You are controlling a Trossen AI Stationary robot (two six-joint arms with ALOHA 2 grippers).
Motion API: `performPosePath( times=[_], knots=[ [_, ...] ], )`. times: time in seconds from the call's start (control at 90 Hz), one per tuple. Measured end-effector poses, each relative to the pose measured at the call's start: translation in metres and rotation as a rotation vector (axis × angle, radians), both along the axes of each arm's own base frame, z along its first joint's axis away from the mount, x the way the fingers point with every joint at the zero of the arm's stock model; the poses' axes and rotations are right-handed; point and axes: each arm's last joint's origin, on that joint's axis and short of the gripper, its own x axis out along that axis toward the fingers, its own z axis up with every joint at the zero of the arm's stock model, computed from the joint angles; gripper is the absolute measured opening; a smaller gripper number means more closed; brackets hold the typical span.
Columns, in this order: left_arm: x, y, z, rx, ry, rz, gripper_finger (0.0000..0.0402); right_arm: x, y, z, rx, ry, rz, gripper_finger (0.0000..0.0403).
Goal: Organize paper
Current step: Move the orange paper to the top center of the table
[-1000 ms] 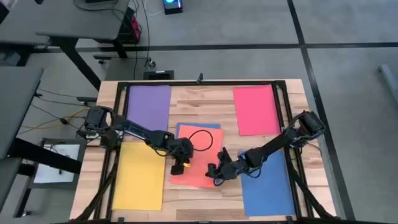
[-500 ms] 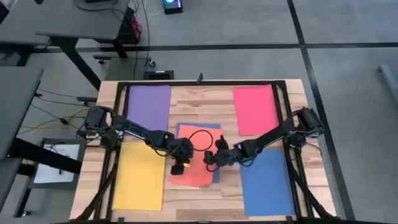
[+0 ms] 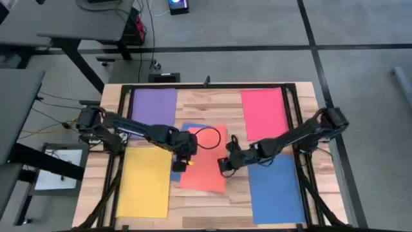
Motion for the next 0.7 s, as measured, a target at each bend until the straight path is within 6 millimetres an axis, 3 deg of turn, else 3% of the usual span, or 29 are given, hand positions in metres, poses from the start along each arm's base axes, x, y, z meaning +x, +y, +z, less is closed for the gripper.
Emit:
performPosePath(
  times=[0.144, 0.267, 0.522, 0.7],
  knots=[
    [-0.002, 0.015, 0.022, 0.014, -0.109, 0.071, 0.0000, -0.021, -0.034, 0.027, -0.112, 0.041, -0.065, 0.0000],
    [0.000, 0.027, 0.023, -0.013, -0.132, 0.152, 0.0000, -0.032, -0.075, 0.043, -0.216, 0.049, -0.130, 0.0000],
    [0.006, 0.027, -0.018, -0.137, -0.097, 0.351, 0.0000, -0.044, -0.171, 0.048, -0.332, 0.065, -0.232, 0.0000],
    [0.010, 0.009, -0.042, -0.243, -0.052, 0.489, 0.0000, -0.044, -0.205, 0.042, -0.340, 0.040, -0.401, 0.0000]
  ],
)
